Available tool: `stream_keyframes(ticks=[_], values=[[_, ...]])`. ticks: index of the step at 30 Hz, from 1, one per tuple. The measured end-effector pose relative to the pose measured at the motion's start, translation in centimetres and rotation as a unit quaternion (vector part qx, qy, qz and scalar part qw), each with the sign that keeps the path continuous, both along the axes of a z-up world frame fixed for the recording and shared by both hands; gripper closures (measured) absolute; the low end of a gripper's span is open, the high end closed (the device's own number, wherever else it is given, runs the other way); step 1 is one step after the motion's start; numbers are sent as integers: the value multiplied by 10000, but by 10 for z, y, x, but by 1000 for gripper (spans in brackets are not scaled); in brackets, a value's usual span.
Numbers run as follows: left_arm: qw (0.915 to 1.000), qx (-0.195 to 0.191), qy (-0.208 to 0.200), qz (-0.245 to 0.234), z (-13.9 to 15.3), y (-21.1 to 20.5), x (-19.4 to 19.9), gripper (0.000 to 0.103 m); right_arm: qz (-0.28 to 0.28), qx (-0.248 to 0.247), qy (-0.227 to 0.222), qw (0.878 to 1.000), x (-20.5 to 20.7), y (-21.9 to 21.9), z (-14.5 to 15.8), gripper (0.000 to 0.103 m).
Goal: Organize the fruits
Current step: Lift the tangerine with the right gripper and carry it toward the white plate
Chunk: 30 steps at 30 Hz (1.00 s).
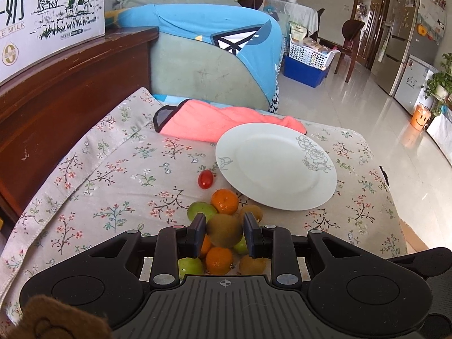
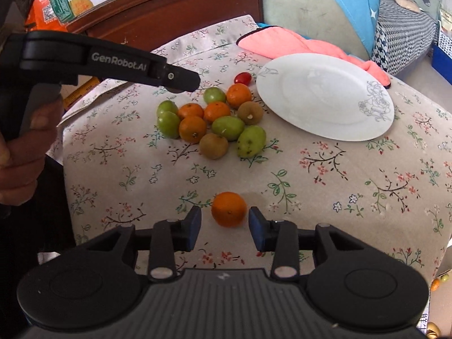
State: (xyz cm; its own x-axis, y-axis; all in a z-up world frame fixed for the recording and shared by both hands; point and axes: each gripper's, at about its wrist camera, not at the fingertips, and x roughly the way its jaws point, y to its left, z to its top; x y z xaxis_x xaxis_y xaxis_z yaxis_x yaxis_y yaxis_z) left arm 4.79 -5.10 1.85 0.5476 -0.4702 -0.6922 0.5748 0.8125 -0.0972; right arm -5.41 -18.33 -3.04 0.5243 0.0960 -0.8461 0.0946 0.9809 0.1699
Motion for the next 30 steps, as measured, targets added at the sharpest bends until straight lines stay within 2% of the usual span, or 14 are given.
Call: stream_keyframes(ticks=[3, 4, 11, 14, 16, 21, 22, 25, 30], values=[[10000, 45, -34, 38, 1, -5, 1, 77, -25, -35, 45, 10000, 5, 0, -5, 76], [10000, 69, -47, 44, 1, -7, 1, 77, -21, -31, 30, 10000, 6, 0, -5, 77], [9999, 67, -97, 55, 3, -11, 1, 77, -15, 9, 4, 10000, 9, 1, -6, 77], [9999, 88, -88, 90, 2, -10, 2, 77, -47, 53, -33, 10000, 10, 1, -6, 73], [9999, 99, -81, 115, 2, -10, 3, 77, -92, 60, -88, 9999, 12, 1, -4, 64], [9998, 162, -78, 132, 1, -11, 3, 77, -47, -59, -89, 9999, 18, 6, -6, 66], [9998, 162, -73, 134, 1, -11, 4, 77, -24, -117, -36, 9999, 19, 8, -8, 74], [9998, 150, -82, 135, 2, -14, 6, 77, -65, -108, -13, 9999, 20, 7, -7, 75], [9997, 98, -214, 28, 8, -23, 14, 77, -422, -110, -321, 9985, 27, -15, 10, 75]])
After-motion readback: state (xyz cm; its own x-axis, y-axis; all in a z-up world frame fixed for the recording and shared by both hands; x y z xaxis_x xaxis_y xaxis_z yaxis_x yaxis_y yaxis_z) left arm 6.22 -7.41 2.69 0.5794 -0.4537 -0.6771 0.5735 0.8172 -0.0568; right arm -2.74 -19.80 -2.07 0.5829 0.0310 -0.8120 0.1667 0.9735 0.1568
